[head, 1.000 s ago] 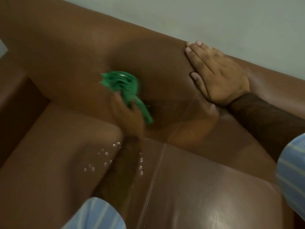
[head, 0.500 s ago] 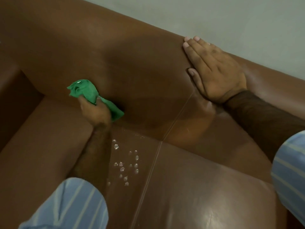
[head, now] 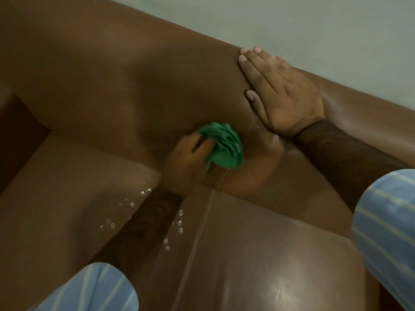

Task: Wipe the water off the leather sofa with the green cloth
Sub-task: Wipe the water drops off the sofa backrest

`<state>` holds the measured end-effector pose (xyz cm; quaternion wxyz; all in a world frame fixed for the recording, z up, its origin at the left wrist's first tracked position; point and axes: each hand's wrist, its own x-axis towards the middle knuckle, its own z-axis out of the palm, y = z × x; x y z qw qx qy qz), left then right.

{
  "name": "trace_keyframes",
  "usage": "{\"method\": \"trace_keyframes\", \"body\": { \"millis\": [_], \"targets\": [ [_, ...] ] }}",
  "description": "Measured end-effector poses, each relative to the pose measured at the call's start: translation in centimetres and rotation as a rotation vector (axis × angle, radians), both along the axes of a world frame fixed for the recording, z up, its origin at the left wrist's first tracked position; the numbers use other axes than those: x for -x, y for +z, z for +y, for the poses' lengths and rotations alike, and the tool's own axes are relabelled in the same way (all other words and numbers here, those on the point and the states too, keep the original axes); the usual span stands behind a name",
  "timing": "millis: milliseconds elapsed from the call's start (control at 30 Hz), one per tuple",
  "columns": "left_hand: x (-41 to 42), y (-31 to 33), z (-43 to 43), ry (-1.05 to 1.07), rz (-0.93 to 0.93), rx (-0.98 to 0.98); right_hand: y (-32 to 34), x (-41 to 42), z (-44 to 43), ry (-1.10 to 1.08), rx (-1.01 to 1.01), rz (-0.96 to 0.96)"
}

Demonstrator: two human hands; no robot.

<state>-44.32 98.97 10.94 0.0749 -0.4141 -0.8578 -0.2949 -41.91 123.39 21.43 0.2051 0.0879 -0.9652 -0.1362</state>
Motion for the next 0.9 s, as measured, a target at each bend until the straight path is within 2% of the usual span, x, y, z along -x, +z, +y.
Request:
{"method": "trace_keyframes", "body": {
  "millis": [67, 100, 233, 333, 500, 567, 667, 767, 833, 900],
  "targets": [
    [-0.4, -0.1, 0.3, 0.121, -0.032, -0.07, 0.0, 0.0, -0.1, -0.01, -0.004, -0.005],
    [-1.2, -0.3, 1.2, 0.111, -0.015, -0.07, 0.0, 0.0, -0.1, -0.014, -0.005, -0.006],
    [-5.2, -2.0, 5.1, -0.204, 0.155, 0.011, 0.1, -0.1, 0.0, -0.005, 0.006, 0.002],
    [-6.9, -3.4, 6.0, -0.437, 0.272, 0.197, 0.2, -0.1, 0.0, -0.006, 0.007, 0.002],
    [-6.1, -4.2, 5.9, -0.56, 0.35, 0.307, 0.2, -0.2, 0.0, -0.013, 0.006, -0.008],
    [-4.7, -3.7, 4.2, -0.533, 0.38, 0.272, 0.4, -0.2, -0.2, -0.009, 0.011, -0.007],
    [-0.8, -2.4, 0.8, -0.265, 0.227, 0.119, 0.4, -0.2, -0.3, -0.026, 0.012, -0.008],
    [4.9, -2.4, -3.7, 0.262, 0.133, -0.01, 0.3, 0.0, -0.3, -0.02, 0.015, -0.027],
    [7.6, -2.5, -5.8, 0.601, -0.102, -0.173, 0.3, 0.0, -0.3, -0.024, 0.019, -0.031],
    [8.2, -2.6, -5.8, 0.834, -0.299, -0.367, 0.3, -0.2, -0.2, -0.024, 0.02, -0.027]
  ]
}}
